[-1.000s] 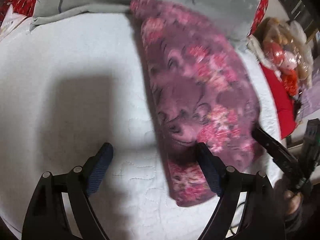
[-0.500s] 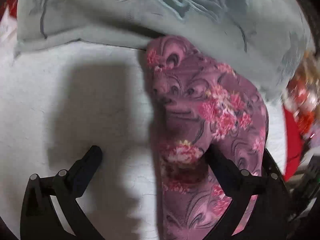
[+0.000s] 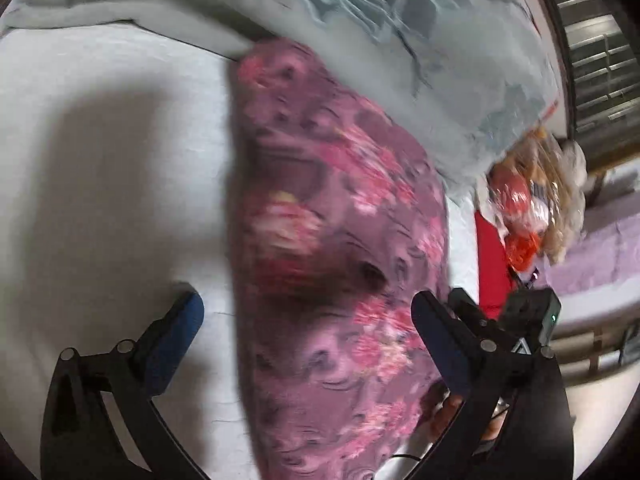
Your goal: Fold small clothes
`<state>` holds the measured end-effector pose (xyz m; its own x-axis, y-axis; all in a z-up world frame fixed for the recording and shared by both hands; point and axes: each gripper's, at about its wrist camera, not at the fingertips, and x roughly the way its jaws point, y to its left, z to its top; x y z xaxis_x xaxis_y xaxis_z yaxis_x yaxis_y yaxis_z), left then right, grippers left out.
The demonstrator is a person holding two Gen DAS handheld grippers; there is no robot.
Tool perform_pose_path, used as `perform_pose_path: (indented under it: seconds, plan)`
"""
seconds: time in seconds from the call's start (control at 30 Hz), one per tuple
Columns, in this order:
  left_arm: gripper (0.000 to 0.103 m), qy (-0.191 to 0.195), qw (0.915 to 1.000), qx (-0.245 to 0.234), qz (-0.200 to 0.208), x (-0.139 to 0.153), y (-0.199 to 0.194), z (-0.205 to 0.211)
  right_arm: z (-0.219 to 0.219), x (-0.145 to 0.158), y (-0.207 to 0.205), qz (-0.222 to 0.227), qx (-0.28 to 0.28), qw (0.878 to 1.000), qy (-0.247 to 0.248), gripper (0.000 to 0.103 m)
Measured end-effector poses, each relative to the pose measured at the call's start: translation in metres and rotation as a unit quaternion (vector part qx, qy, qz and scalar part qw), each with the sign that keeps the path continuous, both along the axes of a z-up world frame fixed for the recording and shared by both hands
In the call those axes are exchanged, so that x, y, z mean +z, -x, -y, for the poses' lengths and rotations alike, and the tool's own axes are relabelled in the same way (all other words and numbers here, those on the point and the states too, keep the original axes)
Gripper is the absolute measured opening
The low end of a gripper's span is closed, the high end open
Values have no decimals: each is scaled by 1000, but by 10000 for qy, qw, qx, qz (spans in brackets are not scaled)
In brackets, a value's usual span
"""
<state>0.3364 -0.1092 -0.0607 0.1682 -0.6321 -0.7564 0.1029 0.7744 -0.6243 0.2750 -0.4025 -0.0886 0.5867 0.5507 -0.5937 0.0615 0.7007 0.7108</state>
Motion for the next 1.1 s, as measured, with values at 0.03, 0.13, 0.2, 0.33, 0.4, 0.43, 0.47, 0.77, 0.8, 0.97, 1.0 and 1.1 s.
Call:
perform_pose_path:
  seconds: [0.03, 0.13, 0.2, 0.33, 0.4, 0.43, 0.47, 0.77, 0.8, 0.97, 1.0, 1.1]
  plan:
    - [103, 177, 9997, -17, -141, -3, -1, 2, -3, 3, -2, 22, 17, 9999, 165, 80]
    - [85, 303, 9990, 195, -263, -8, 11, -2, -2, 2, -7, -121, -153, 9996, 219, 73]
    - [45, 177, 9982, 303, -477, -12, 11, -5, -2, 0, -2, -196, -277, 9986, 407, 36]
    - [26, 225, 9981, 385, -420, -6, 17, -18, -17, 19, 13, 119, -315, 9959, 836, 24]
    - [25, 194, 9981, 426, -392, 2, 26, -22, -24, 35, 17, 279, -312, 9948, 924, 23]
    - [25, 172, 9982, 436, -377, 6, 30, -23, -29, 42, 21, 351, -306, 9948, 906, 23]
    - [25, 157, 9983, 449, -344, 11, 36, -28, -33, 50, 28, 427, -277, 9948, 884, 23]
    - [24, -31, 9978, 639, 166, 68, 86, -84, -83, 75, 73, 559, 75, 9981, 231, 23]
    - [24, -93, 9976, 640, 237, 73, 91, -88, -90, 76, 79, 568, 114, 9982, 126, 23]
    - [25, -360, 9957, 757, 398, 78, 113, -114, -127, 75, 92, 521, 305, 9982, -64, 23]
    - [25, -392, 9954, 803, 344, 73, 114, -120, -132, 73, 94, 485, 321, 9983, -51, 23]
    - [25, -499, 9945, 911, 106, 49, 115, -134, -148, 60, 94, 309, 350, 9989, 20, 23]
